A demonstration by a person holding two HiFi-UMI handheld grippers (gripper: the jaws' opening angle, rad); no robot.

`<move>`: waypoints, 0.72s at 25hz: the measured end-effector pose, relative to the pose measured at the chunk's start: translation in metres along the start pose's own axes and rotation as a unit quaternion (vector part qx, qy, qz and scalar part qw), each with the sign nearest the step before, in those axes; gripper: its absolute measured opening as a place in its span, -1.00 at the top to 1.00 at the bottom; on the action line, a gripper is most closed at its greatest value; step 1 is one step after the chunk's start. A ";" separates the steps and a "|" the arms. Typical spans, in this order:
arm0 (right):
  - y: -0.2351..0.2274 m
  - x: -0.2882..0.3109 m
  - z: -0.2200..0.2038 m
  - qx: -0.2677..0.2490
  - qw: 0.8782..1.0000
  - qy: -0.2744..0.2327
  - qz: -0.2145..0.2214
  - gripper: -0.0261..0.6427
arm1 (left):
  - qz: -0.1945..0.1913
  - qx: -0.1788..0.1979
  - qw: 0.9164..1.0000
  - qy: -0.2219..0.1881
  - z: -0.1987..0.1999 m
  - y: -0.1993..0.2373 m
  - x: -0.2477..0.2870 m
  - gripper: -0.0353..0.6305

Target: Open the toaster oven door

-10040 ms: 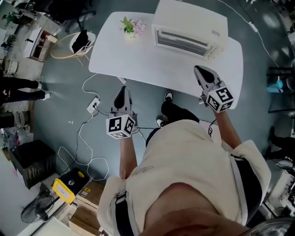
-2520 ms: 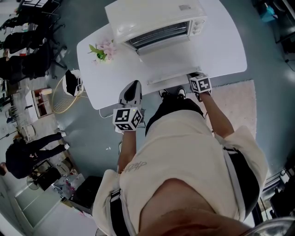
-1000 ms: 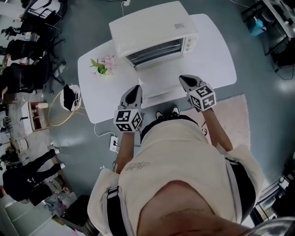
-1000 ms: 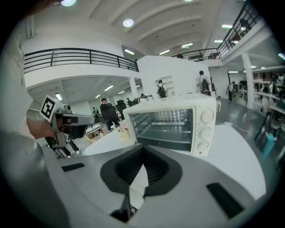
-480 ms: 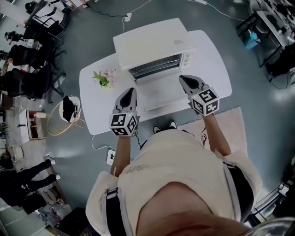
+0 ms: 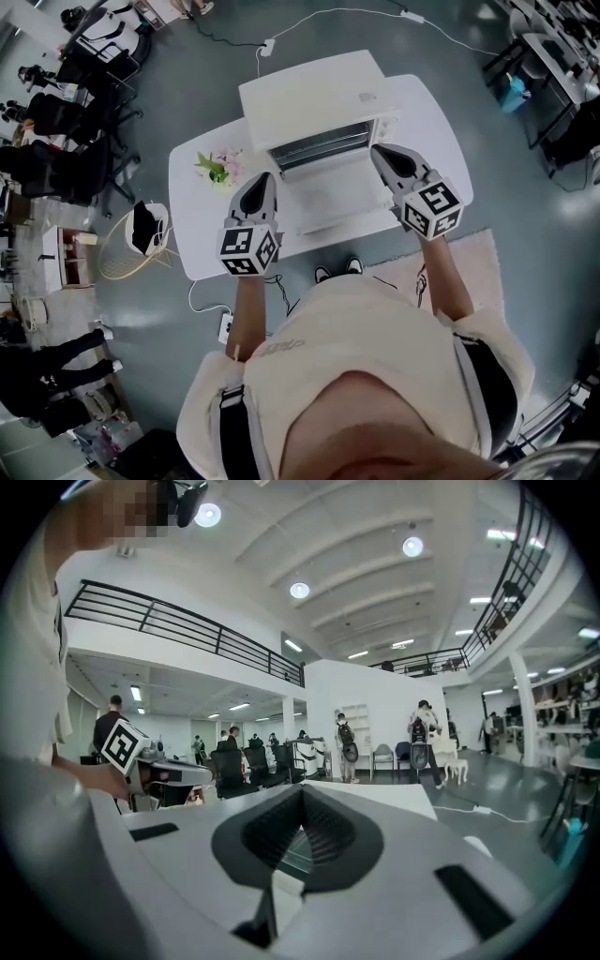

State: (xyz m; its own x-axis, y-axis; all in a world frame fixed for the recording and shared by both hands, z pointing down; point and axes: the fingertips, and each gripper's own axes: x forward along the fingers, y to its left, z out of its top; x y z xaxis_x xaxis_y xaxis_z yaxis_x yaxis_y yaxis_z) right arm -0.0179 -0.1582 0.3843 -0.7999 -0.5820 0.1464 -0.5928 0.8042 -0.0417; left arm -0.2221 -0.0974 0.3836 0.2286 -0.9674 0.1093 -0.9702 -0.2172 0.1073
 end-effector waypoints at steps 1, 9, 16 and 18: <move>0.002 0.000 0.005 -0.007 1.000 -0.004 -0.001 0.90 | 0.002 0.002 1.000 -0.005 0.006 0.002 -0.002 0.82; 0.023 -0.007 0.039 -0.067 0.997 -0.031 -0.007 0.90 | 0.009 0.017 0.999 -0.034 0.035 0.013 -0.017 0.82; 0.027 -0.015 0.054 -0.069 0.996 -0.058 -0.021 0.90 | 0.012 0.035 0.998 -0.045 0.046 0.018 -0.021 0.82; 0.028 -0.017 0.052 -0.064 0.996 -0.052 -0.028 0.91 | 0.007 0.047 0.998 -0.048 0.050 0.014 -0.024 0.82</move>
State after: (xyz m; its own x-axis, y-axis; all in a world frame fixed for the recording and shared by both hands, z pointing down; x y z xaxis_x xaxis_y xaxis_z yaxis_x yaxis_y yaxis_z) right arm -0.0257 -0.1321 0.3297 -0.7758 -0.6296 0.0409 -0.6247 0.7756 0.0904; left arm -0.2455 -0.0841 0.3332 0.2112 -0.9773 0.0145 -0.9774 -0.2111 0.0135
